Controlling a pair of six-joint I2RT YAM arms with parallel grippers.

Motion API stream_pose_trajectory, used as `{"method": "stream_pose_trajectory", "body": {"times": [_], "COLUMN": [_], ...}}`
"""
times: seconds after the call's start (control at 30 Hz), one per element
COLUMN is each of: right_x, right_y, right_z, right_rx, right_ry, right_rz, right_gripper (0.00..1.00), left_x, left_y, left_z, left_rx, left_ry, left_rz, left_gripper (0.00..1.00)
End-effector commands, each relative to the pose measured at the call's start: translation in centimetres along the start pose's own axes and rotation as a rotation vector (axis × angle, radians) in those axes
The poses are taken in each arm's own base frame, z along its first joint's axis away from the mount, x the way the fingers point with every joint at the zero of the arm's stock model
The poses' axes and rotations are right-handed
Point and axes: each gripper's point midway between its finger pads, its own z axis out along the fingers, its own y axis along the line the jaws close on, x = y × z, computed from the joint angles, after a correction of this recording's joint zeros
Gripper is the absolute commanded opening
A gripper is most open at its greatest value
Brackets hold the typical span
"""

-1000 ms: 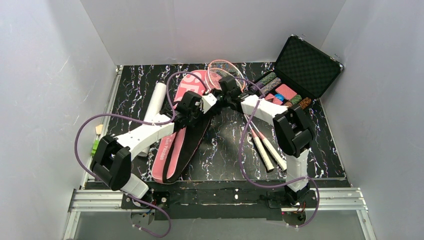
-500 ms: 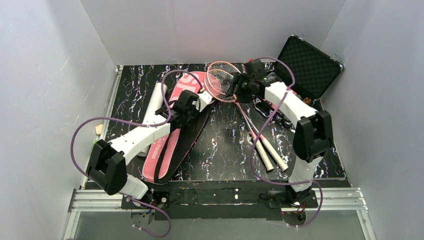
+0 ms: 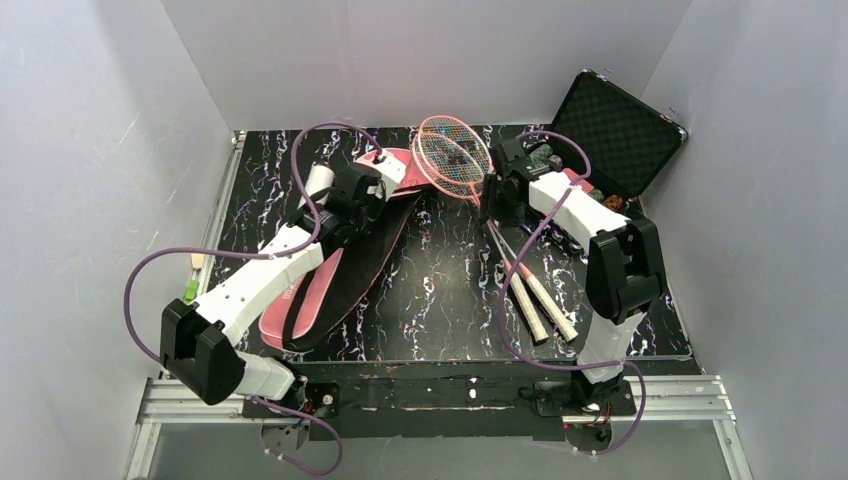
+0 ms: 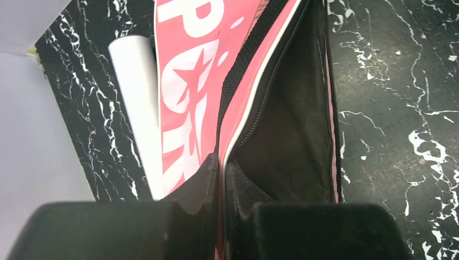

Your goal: Pack up the badminton gear

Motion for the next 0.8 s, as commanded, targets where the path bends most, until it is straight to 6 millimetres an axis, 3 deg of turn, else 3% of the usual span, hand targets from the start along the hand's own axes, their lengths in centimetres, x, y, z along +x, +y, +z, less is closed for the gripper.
{"method": "stream_pose_trajectory", "body": {"times": [0.0, 0.3, 0.53, 0.77], "right_x": [0.0, 1.4, 2.6, 2.9], "right_y": [-1.2, -1.4, -1.5, -1.9], "right_z": [0.5, 1.8, 2.6, 3.0], "right_rx": [0.007, -0.024, -0.033, -0.016], "right_ry": [-0.02, 0.024, 0.052, 0.054], "right_rz": [-0.004, 0.022, 0.035, 0.04], "right_gripper": [0.56, 0.41, 0.38, 0.38], "left_x": [-2.5, -1.2, -2.2, -1.7], "left_y": [3.1, 2.7, 3.6, 3.4], "left_z": [-2.7, -3.4, -5.0, -4.5], "left_rx": [-0.083, -0.05, -0.061, -0.061], "left_ry": [-0.093, -0.074, -0.105, -0.084], "left_rz": [-0.076, -0.093, -0.111, -0.136], "left_gripper": [0.0, 0.0, 0.0, 0.0]}}
